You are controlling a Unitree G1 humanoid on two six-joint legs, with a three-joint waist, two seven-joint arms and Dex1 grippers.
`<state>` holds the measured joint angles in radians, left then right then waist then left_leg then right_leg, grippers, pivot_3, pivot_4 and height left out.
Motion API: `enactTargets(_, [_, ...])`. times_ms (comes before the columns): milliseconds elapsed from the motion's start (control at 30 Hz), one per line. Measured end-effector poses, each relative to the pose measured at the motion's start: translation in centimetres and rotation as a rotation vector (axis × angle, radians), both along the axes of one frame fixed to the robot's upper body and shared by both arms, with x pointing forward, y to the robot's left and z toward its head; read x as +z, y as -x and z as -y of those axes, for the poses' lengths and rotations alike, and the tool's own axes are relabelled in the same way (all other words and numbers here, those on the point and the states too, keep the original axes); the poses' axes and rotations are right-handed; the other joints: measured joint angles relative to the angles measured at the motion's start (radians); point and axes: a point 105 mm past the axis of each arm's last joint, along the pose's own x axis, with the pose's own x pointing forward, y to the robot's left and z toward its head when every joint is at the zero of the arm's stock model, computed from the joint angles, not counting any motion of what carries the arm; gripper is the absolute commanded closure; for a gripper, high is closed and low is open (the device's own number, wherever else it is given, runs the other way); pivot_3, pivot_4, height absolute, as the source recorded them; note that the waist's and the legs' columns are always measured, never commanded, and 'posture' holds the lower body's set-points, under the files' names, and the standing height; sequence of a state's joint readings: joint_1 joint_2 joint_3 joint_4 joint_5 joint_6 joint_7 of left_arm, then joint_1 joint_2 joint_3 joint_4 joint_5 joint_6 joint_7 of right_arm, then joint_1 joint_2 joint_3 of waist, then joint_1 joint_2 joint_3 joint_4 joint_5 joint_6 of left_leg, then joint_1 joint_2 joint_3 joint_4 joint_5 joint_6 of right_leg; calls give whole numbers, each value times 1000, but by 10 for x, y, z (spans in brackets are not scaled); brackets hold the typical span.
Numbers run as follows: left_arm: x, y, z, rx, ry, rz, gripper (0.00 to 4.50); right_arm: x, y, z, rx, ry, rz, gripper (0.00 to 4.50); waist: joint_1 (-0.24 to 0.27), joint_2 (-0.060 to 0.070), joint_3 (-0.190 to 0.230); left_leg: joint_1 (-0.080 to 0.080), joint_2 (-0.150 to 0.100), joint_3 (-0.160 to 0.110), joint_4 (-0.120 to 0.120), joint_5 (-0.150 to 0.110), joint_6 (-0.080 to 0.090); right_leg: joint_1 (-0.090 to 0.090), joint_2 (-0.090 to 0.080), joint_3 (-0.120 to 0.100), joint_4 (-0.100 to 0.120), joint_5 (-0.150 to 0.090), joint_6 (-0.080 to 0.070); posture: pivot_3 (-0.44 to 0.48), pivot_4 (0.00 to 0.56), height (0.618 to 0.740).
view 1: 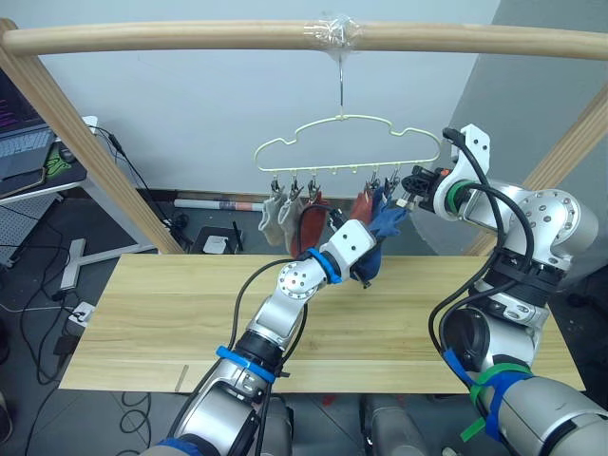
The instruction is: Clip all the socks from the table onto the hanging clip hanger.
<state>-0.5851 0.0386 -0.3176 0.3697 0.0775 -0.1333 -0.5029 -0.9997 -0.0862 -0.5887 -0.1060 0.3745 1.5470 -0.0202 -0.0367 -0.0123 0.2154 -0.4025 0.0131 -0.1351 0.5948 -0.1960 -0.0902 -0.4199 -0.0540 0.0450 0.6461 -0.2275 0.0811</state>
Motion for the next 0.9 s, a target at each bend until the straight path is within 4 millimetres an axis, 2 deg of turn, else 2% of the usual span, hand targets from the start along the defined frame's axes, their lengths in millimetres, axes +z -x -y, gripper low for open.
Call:
enactTargets(100, [8, -2, 4, -2, 12, 28, 4491, -1, 1, -2, 1, -6, -6, 4436, 0, 0, 0, 0, 0, 0, 0, 0, 0, 0, 0, 0, 0, 0, 0, -52, 182, 740])
enactTargets(333, [12, -3, 6, 1, 31, 47, 4491, 0, 4, -2, 2, -16, -8, 4436, -5, 0, 0, 0, 0, 0, 0, 0, 0, 0, 0, 0, 0, 0, 0, -64, 185, 740])
enactTargets(600, [13, -4, 8, 3, 40, 45, 4500, 0, 4, 1, -15, -56, -27, 1646, -19, 0, 0, 0, 0, 0, 0, 0, 0, 0, 0, 0, 0, 0, 0, -62, 184, 740])
enactTargets(733, [19, -4, 17, -15, 102, -22, 4500, 10, 6, 2, 39, -41, 28, 242, -24, 1, 0, 0, 0, 0, 0, 0, 0, 0, 0, 0, 0, -1, 2, -52, 183, 740])
enactTargets(767, [18, -4, 19, -19, 116, -49, 4500, 12, 8, 1, 61, -33, 47, 10, -24, 1, 0, 0, 0, 0, 0, 0, 0, 0, 0, 0, 0, -2, 4, -52, 183, 740])
enactTargets(867, [15, -4, 22, -34, 162, -143, 4500, 15, 18, 3, 143, 53, 114, 10, -25, 1, 0, -1, 0, 0, 0, 0, 0, 0, 0, 0, -1, -3, 4, -52, 183, 740])
enactTargets(900, [14, -5, 21, -31, 167, -162, 4246, 16, 19, 3, 159, 70, 128, 1, -26, 0, 0, -1, 0, 0, 0, 0, 0, 0, 0, 1, 0, -3, 4, -48, 185, 740])
